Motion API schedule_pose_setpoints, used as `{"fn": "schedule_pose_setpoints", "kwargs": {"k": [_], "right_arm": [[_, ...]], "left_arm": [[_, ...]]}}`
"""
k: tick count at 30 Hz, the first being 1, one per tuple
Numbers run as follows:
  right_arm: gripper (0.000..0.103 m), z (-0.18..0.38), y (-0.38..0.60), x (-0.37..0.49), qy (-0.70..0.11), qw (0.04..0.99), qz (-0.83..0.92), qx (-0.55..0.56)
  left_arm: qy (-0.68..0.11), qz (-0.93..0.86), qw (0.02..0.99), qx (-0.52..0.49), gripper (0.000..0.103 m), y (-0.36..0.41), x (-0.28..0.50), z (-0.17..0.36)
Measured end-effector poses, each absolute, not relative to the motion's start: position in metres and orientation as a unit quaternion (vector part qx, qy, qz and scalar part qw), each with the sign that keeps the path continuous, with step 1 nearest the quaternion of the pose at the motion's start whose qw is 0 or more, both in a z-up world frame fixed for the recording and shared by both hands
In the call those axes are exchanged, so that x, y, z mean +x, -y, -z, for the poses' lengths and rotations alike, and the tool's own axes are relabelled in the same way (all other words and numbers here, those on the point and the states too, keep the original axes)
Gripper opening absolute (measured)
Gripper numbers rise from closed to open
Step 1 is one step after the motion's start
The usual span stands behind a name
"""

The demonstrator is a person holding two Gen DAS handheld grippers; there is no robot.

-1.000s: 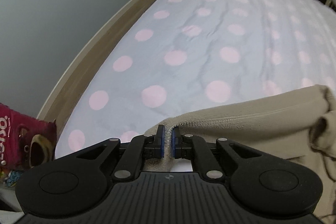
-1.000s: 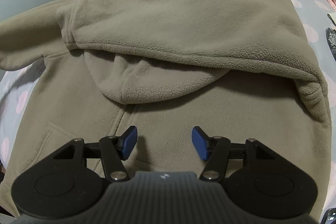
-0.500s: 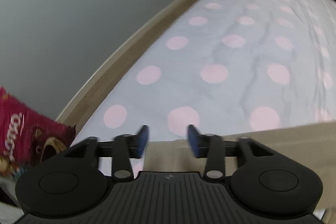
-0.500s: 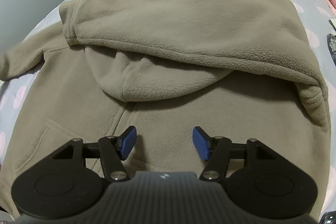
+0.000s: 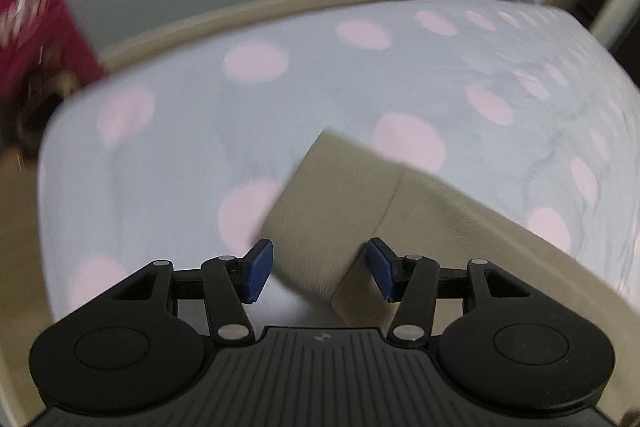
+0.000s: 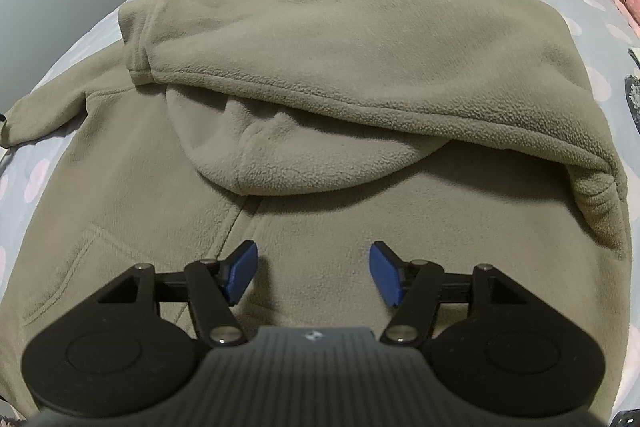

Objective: Fold clothes
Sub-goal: 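Grasp the other hoodie sleeve cuff with the left gripper and lift it, then carry the sleeve with the left gripper across the hoodie and release it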

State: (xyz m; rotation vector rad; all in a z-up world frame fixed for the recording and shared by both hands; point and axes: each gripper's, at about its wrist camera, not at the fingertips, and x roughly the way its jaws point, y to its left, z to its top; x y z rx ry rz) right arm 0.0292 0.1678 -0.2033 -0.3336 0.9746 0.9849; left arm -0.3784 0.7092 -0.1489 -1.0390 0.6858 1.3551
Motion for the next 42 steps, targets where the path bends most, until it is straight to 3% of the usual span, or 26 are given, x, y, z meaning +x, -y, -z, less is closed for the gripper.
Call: {"fn": "schedule_pose_setpoints", "kwargs": {"k": [6, 8, 9, 11, 14, 22, 28, 35, 42], "right_arm": [[0.066, 0.204, -0.170, 0.029, -0.447, 0.758, -0.448, -0.159], [0.066, 0.204, -0.171, 0.027, -0.445, 0.758, -0.448, -0.163], [0.066, 0.204, -0.172, 0.027, -0.444, 0.759, -0.447, -0.165], [0.066, 0.204, -0.171, 0.025, -0.441, 0.760, -0.447, -0.169], [0.065, 0.202, -0.170, 0.023, -0.439, 0.761, -0.447, -0.169], [0.065, 0.182, -0.162, 0.014, -0.439, 0.770, -0.426, -0.179], [0.065, 0.145, -0.125, 0.017, -0.440, 0.784, -0.411, -0.151], [0.065, 0.057, -0.051, 0.037, -0.404, 0.768, -0.491, -0.080], [0.074, 0.000, 0.021, 0.047, -0.379, 0.765, -0.515, -0.078]], "left_arm": [[-0.221, -0.568, 0.576, -0.545, 0.048, -0.709, -0.398, 0.183], [-0.215, -0.570, 0.577, -0.543, 0.041, -0.707, -0.397, 0.185], [-0.216, -0.570, 0.582, -0.538, 0.029, -0.707, -0.395, 0.183], [-0.212, -0.573, 0.591, -0.527, 0.025, -0.706, -0.391, 0.175], [-0.174, -0.570, 0.619, -0.512, 0.020, -0.697, -0.391, 0.149], [-0.083, -0.523, 0.729, -0.433, 0.020, -0.658, -0.361, 0.039], [-0.091, -0.448, 0.811, -0.366, 0.019, -0.602, -0.301, -0.036], [-0.117, -0.339, 0.883, -0.302, 0.017, -0.524, -0.230, -0.098], [-0.146, -0.224, 0.932, -0.246, 0.017, -0.446, -0.144, -0.139]]}}
